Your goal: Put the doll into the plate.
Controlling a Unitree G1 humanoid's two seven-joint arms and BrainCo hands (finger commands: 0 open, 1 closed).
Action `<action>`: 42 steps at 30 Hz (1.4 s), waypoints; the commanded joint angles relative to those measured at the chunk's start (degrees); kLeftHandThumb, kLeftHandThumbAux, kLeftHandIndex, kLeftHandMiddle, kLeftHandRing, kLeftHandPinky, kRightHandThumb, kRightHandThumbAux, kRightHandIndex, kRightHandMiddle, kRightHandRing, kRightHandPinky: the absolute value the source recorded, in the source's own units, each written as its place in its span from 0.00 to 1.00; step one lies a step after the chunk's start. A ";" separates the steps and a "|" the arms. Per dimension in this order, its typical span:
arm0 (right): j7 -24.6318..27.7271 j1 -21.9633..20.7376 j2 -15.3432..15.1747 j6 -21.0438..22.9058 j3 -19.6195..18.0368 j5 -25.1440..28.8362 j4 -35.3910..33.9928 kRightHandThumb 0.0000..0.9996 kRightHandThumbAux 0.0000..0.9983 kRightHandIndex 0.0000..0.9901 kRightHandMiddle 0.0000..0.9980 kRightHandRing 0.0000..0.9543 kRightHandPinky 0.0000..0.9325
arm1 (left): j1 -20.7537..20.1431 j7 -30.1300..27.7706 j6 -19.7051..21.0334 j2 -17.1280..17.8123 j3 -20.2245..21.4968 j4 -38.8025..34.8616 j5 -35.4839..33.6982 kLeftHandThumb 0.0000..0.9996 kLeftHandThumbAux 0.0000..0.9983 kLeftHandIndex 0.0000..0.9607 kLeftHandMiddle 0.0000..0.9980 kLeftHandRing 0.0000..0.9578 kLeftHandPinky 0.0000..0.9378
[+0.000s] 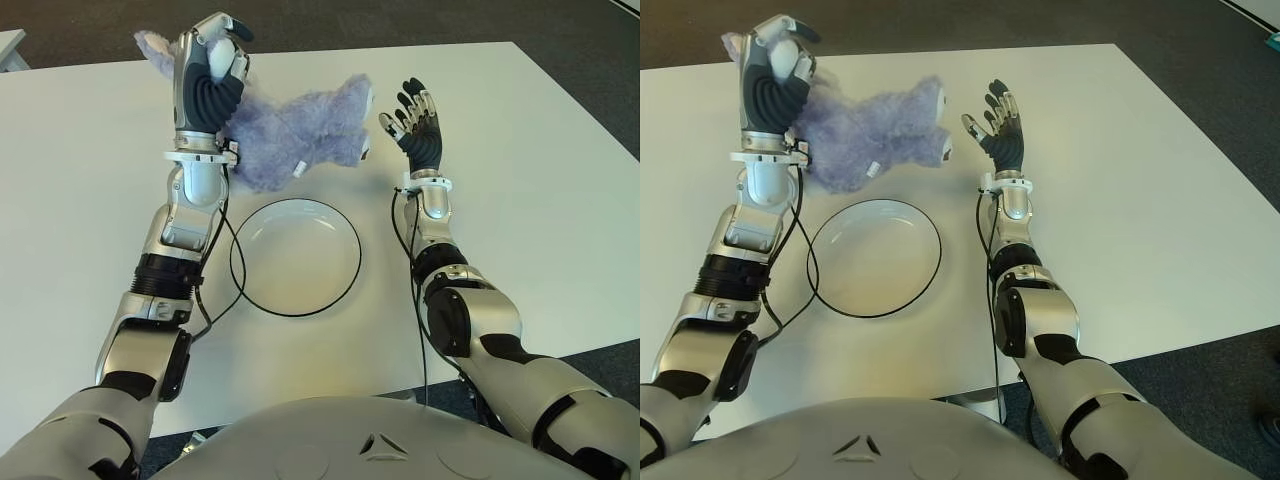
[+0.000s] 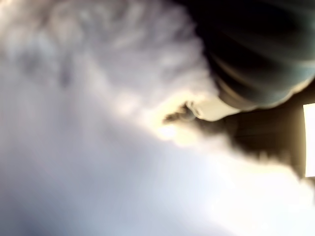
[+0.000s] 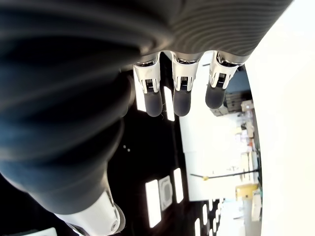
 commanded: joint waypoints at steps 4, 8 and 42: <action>-0.35 3.89 1.50 1.06 -0.26 1.02 2.69 0.28 0.86 0.09 0.10 0.08 0.07 | 2.07 -1.37 1.16 0.12 0.44 -2.59 1.09 0.74 0.69 0.46 0.85 0.90 0.93; -0.16 3.91 1.46 0.97 -0.24 1.03 2.73 0.28 0.85 0.09 0.09 0.08 0.07 | 2.71 -1.66 1.44 0.03 0.42 -3.64 1.24 0.74 0.69 0.46 0.85 0.90 0.93; -0.09 3.94 1.33 0.60 -0.20 0.96 2.80 0.28 0.85 0.09 0.10 0.08 0.07 | 7.77 -4.39 0.69 -3.23 -0.58 -11.81 2.29 0.73 0.70 0.46 0.85 0.90 0.93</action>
